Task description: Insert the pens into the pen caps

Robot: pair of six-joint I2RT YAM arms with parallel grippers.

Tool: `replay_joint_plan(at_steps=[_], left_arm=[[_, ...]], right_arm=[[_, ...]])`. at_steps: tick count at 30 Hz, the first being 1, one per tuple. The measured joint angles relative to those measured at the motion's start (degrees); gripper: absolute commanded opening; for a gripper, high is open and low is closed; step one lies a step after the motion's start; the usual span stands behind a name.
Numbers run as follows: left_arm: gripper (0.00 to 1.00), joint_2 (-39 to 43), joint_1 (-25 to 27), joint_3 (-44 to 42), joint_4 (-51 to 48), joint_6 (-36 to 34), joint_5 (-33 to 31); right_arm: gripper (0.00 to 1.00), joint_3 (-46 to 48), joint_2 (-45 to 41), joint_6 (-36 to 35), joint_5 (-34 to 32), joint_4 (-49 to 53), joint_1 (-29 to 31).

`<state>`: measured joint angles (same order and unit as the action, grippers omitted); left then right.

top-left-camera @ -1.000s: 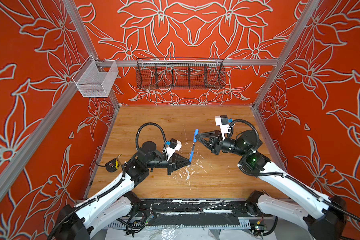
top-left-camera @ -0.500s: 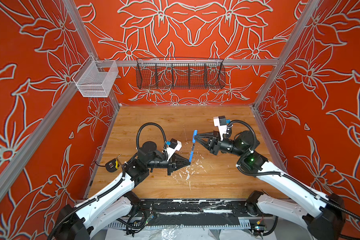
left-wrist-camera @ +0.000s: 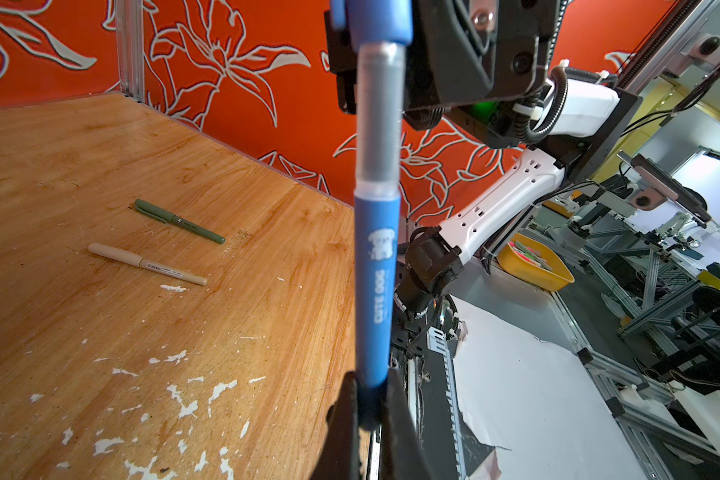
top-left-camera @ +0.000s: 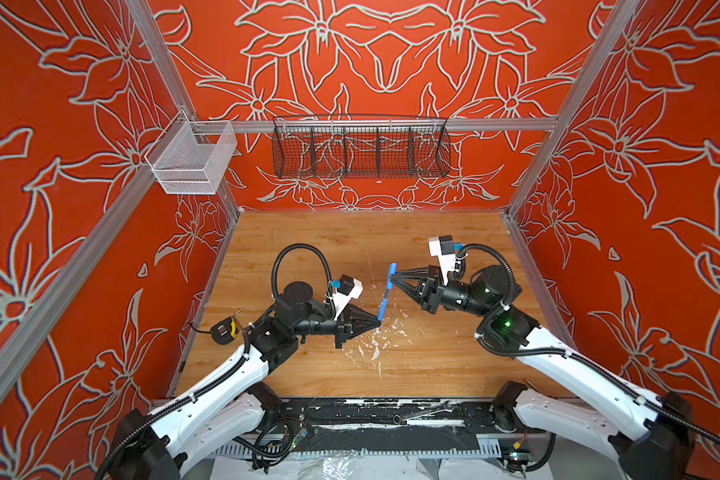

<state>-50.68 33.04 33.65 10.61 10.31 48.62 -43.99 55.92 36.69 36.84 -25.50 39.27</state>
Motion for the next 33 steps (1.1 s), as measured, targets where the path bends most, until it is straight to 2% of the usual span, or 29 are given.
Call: replay_joint_plan(at_steps=[21, 27, 33], left_arm=[[0.00, -0.9, -0.2, 1.0, -0.3, 0.5, -1.4], [0.00, -1.6, -0.8, 3.2, -1.9, 1.3, -1.6], [0.00, -1.9, -1.2, 5.0, -2.8, 1.0, -2.1]], right_arm=[[0.01, 1.8, 0.2, -1.6, -3.7, -1.0, 2.1], [0.12, 1.8, 0.1, -4.4, -5.6, 0.9, 2.9], [0.30, 1.7, -1.6, -6.9, -7.4, 4.7, 3.2]])
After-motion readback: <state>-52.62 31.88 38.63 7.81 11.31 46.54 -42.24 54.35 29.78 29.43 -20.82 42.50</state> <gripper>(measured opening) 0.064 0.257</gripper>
